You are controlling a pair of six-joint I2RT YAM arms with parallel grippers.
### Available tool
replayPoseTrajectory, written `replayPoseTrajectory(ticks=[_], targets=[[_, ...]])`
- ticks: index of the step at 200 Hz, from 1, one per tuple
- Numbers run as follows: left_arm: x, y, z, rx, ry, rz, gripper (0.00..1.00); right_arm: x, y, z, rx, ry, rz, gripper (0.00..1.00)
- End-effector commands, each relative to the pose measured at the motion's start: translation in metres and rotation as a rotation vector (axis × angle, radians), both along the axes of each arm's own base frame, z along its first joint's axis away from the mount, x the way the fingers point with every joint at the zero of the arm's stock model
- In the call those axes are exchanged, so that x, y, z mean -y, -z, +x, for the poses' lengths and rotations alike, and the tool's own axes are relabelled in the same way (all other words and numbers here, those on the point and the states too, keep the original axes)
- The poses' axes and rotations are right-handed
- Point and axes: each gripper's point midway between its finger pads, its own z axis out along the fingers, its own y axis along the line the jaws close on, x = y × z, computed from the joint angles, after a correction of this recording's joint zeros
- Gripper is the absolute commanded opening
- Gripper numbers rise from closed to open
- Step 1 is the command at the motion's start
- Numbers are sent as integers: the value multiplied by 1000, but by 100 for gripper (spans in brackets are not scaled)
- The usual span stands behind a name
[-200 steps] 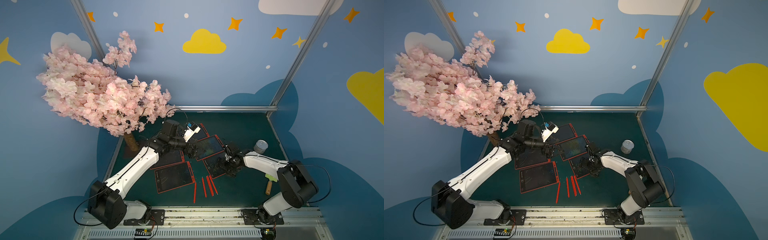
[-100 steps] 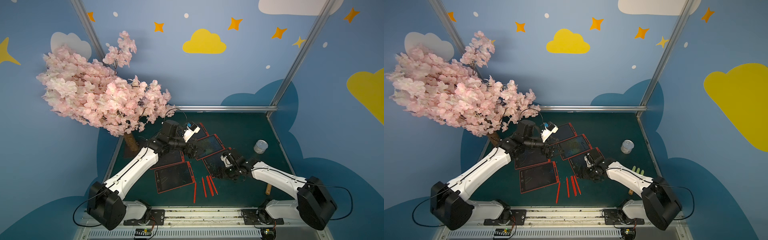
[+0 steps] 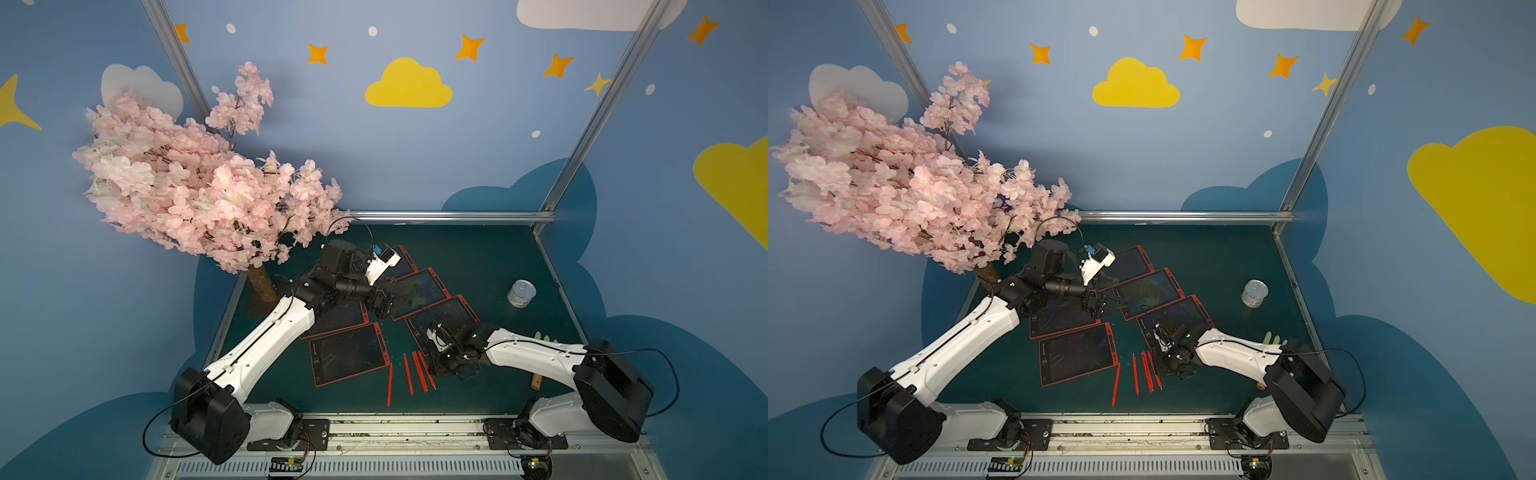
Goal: Place the stylus back onto the writing tablet
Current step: Pick up the stylus from the center of the board.
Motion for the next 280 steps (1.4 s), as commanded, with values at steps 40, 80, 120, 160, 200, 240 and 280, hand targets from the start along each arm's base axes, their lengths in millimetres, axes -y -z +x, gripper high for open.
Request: replayPoseTrajectory(ticks=[40, 80, 120, 160, 200, 240, 280], targets=[[-3, -11, -9, 46, 21, -16, 99, -3, 11, -3, 16, -5, -85, 18], [-4, -13, -10, 52, 17, -17, 99, -3, 14, -3, 17, -14, -121, 14], [-5, -16, -11, 58, 15, -26, 99, 0, 20, -5, 29, -42, -197, 10], [-5, -16, -11, 62, 10, -26, 99, 1, 25, -7, 48, -80, -277, 7], [-5, -15, -11, 60, 10, -24, 99, 0, 28, -8, 60, -107, -326, 8], [-5, -13, -10, 56, 6, -22, 99, 1, 28, -8, 72, -107, -339, 12], [-6, -18, -8, 56, -12, -29, 99, 2, 25, -6, 93, -92, -323, 5]])
